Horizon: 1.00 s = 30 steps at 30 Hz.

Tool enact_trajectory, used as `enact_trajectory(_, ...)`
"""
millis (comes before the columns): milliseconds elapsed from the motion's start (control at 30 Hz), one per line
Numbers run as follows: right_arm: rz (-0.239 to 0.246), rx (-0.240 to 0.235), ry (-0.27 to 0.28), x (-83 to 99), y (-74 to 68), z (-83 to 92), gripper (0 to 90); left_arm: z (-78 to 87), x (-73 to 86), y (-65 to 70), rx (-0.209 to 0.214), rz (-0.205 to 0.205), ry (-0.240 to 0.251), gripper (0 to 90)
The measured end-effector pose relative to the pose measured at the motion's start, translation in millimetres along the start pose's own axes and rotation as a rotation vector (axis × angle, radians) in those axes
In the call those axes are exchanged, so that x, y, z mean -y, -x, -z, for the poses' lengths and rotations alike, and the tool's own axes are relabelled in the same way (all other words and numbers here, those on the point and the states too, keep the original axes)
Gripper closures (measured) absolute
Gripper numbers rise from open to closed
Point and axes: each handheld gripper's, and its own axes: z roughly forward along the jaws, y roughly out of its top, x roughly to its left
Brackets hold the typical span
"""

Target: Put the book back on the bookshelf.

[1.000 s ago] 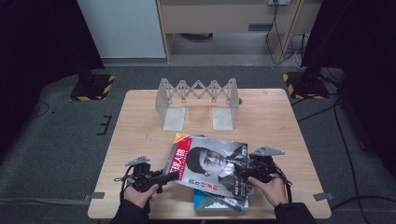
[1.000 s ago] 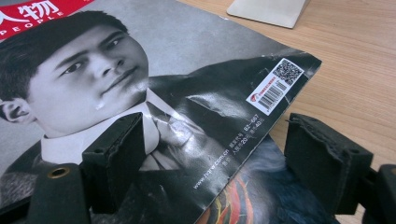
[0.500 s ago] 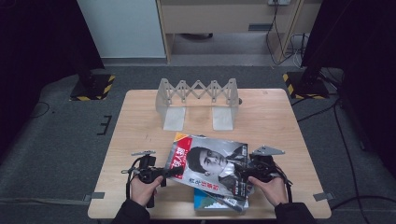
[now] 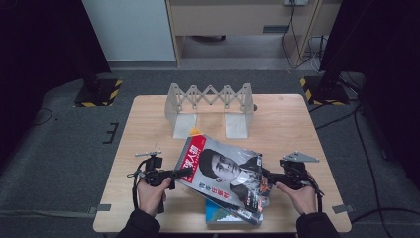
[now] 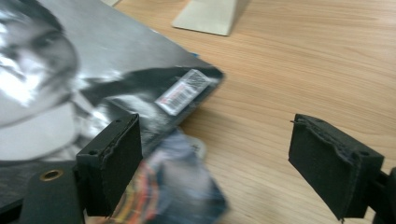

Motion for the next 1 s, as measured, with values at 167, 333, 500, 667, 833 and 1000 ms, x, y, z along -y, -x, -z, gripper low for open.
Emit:
enact_trajectory(167, -0.019, 0.043, -0.001, 2.3, 14.7, 4.4, 16.7, 4.7, -11.3, 6.2, 0.031, 0.018, 0.054, 85.4)
enact_trajectory(333, -0.036, 0.087, -0.024, 6.5, 27.9, 6.8, 16.0, 9.3, -22.9, 15.9, 0.051, 0.015, 0.094, 85.7)
enact_trajectory(500, -0.028, 0.114, -0.039, 9.8, 36.9, 6.1, 13.9, 15.4, -33.2, 24.3, 0.088, 0.015, 0.132, 85.9)
enact_trajectory(667, -0.02, 0.149, -0.08, 14.8, 45.3, 4.0, 13.4, 20.6, -43.0, 34.5, 0.085, -0.005, 0.153, 85.9)
enact_trajectory(833, -0.012, 0.17, -0.097, 17.7, 52.9, 3.1, 12.3, 26.6, -52.6, 42.4, 0.092, -0.02, 0.19, 85.9)
enact_trajectory(1000, -0.011, 0.187, -0.122, 21.0, 57.5, 2.0, 11.5, 34.7, -66.4, 48.1, 0.068, -0.045, 0.234, 85.9)
